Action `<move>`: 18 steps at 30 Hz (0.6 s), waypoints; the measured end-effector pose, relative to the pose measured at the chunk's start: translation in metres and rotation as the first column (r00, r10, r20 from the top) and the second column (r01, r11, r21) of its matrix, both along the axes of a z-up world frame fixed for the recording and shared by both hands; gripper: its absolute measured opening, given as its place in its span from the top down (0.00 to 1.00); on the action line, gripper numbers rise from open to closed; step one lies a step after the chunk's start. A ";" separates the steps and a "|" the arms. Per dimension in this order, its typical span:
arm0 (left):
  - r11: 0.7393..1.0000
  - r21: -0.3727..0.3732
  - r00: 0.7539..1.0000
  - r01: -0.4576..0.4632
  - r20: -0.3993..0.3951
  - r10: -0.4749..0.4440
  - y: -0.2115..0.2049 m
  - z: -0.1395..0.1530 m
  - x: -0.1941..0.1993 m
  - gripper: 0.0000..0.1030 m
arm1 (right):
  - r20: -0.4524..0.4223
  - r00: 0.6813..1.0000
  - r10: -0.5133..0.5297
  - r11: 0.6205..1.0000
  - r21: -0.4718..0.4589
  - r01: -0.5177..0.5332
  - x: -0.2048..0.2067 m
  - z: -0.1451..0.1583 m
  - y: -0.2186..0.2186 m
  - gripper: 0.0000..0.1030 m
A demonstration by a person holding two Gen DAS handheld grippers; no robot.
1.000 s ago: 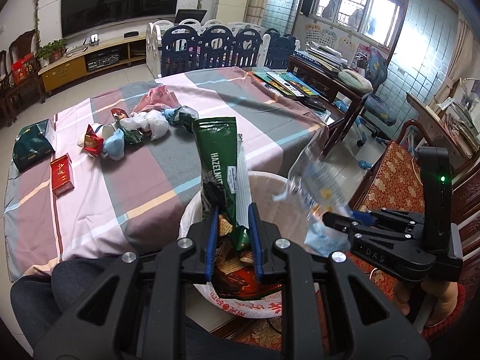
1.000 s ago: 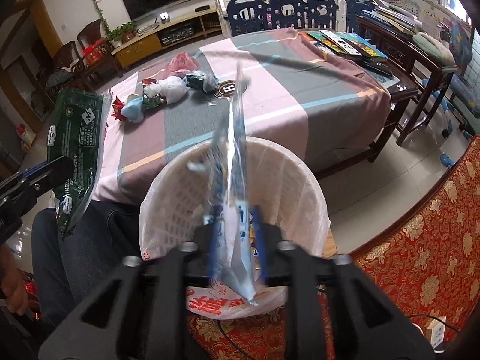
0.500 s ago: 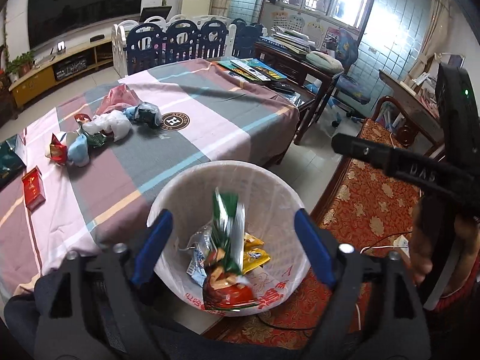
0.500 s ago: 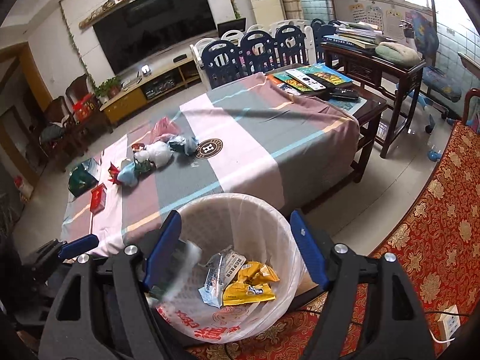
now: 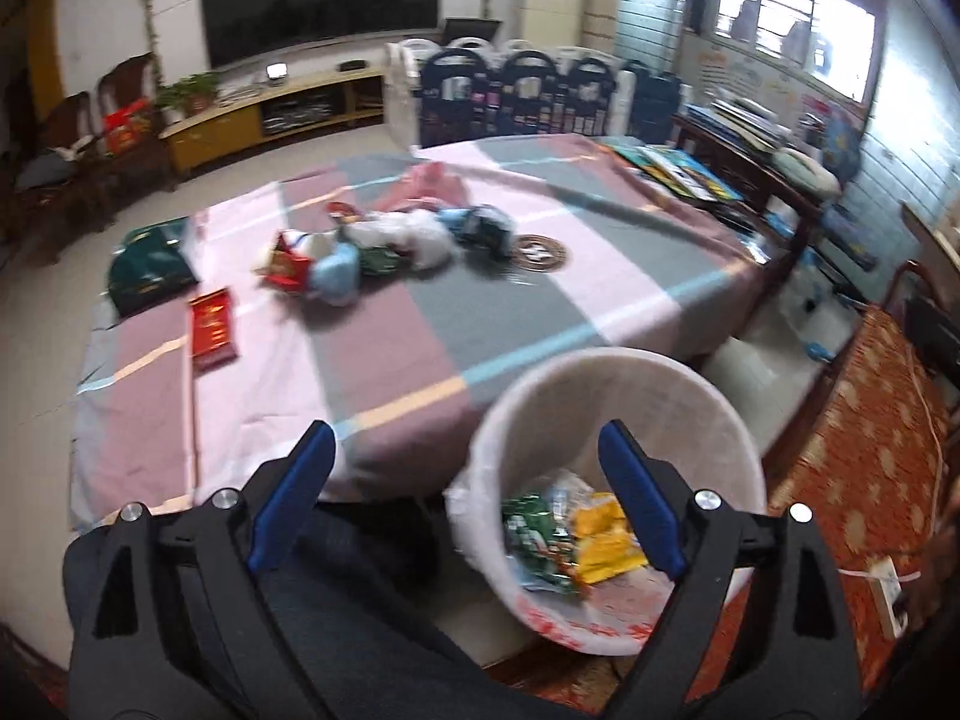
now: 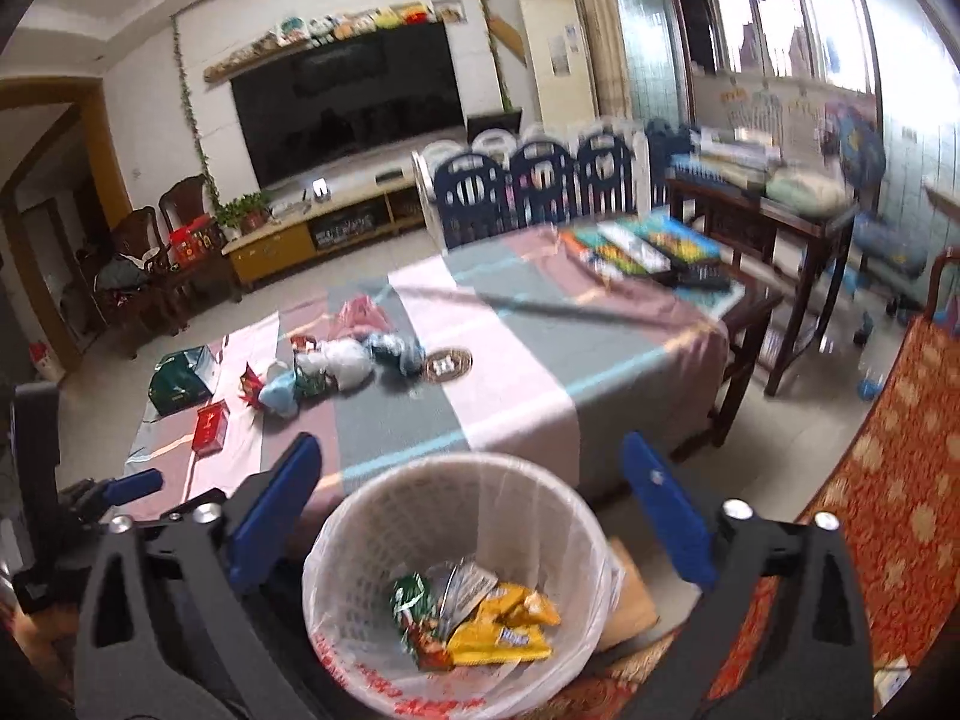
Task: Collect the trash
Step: 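Move both tools back over the table toward the remaining trash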
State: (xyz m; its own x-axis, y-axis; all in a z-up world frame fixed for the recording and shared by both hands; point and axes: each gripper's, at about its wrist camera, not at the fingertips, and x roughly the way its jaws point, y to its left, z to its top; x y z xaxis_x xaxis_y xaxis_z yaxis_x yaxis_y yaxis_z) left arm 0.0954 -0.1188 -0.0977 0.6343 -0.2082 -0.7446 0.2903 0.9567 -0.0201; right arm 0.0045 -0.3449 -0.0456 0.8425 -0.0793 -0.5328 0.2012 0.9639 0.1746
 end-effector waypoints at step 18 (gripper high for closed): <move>0.940 -0.159 0.954 -0.301 -0.072 0.293 0.118 -0.035 0.033 0.09 | -0.171 0.974 0.149 0.980 0.155 -0.122 0.064 -0.038 0.076 0.03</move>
State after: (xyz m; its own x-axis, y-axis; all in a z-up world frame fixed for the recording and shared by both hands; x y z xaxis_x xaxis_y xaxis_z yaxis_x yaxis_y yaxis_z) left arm 0.1281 -0.0008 -0.1329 0.6516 -0.1392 -0.7457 -0.0111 0.9812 -0.1929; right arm 0.0685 -0.2689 -0.0836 0.7289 0.1169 -0.6746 0.1112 0.9520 0.2850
